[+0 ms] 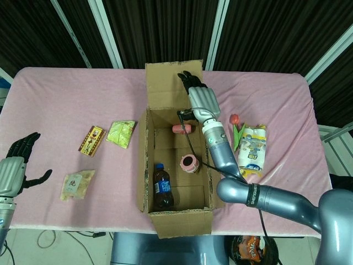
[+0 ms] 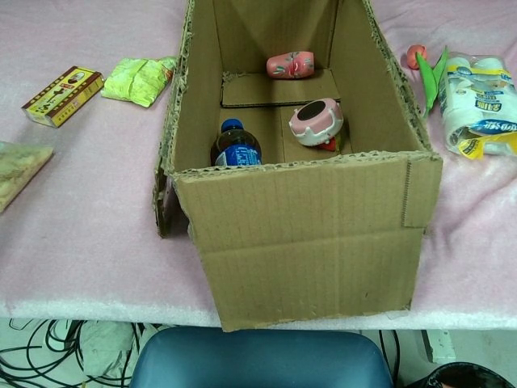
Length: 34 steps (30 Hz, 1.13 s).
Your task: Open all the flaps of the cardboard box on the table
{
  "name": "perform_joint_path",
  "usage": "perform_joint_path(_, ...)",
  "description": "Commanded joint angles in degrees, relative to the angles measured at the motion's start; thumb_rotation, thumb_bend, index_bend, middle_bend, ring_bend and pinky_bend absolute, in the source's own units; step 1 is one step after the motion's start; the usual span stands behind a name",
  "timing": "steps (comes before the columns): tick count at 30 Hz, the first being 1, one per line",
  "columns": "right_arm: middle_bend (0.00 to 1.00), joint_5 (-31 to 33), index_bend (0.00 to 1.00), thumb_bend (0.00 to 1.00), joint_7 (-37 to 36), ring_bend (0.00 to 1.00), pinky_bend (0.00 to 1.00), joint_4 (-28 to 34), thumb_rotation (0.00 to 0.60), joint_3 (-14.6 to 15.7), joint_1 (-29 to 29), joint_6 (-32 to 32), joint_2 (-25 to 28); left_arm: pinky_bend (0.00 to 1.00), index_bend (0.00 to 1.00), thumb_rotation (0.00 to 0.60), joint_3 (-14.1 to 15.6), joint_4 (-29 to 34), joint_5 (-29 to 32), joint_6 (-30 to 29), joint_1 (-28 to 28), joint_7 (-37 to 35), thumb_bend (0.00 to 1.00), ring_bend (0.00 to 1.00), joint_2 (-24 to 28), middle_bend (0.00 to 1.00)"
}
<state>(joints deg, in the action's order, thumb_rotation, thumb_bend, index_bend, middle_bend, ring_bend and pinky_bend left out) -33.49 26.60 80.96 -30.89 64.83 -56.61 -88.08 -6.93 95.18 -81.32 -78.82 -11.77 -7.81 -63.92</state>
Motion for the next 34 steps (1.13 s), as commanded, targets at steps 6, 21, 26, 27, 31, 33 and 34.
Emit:
perform_joint_path(6, 0.01, -2.15, 0.03, 0.30, 0.01, 0.08, 0.23, 9.31, 0.600, 3.55, -5.80, -3.89, 7.87, 0.07, 0.02, 0.600, 0.37, 0.04, -0.29, -0.15, 0.03, 0.54, 0.21, 0.04, -0.03, 0.04)
perform_joint_path(21, 0.00, -30.94, 0.00, 0.20, -10.45, 0.00, 0.22, 28.57, 0.600, 24.47, -35.34, -23.05, 27.13, 0.00, 0.00, 0.600, 1.34, -2.23, -1.67, -2.21, 0.38, 7.50, 0.07, 0.00, -1.67, 0.00)
perform_joint_path(26, 0.00, -38.09, 0.00, 0.19, -12.81, 0.00, 0.22, 26.85, 0.592, 28.78, -41.44, -28.65, 28.01, 0.00, 0.00, 0.600, 1.85, -2.88, -2.38, -2.46, 0.46, 8.99, 0.04, 0.00, -1.94, 0.00)
perform_joint_path(27, 0.00, -39.84, 0.00, 0.19, -13.36, 0.00, 0.22, 26.23, 0.570, 29.85, -43.20, -30.28, 28.15, 0.00, 0.00, 0.600, 2.06, -2.99, -2.49, -2.44, 0.52, 9.42, 0.03, 0.00, -1.96, 0.00)
perform_joint_path(31, 0.00, -43.97, 0.00, 0.19, -15.23, 0.00, 0.21, 24.99, 0.484, 32.77, -48.17, -34.02, 28.68, 0.00, 0.00, 0.600, 2.53, -3.52, -2.44, -2.11, 0.62, 10.49, 0.03, 0.00, -2.02, 0.00)
perform_joint_path(33, 0.00, -46.26, 0.00, 0.19, -15.76, 0.00, 0.21, 23.51, 0.471, 33.84, -50.22, -35.69, 28.30, 0.00, 0.00, 0.600, 2.61, -3.69, -2.04, -1.82, 0.65, 10.75, 0.03, 0.00, -2.16, 0.00)
perform_joint_path(34, 0.00, -47.24, 0.00, 0.19, -15.85, 0.00, 0.21, 22.68, 0.468, 34.29, -50.79, -35.89, 28.12, 0.00, 0.00, 0.600, 2.61, -3.73, -1.86, -1.67, 0.65, 10.78, 0.03, 0.00, -2.23, 0.00)
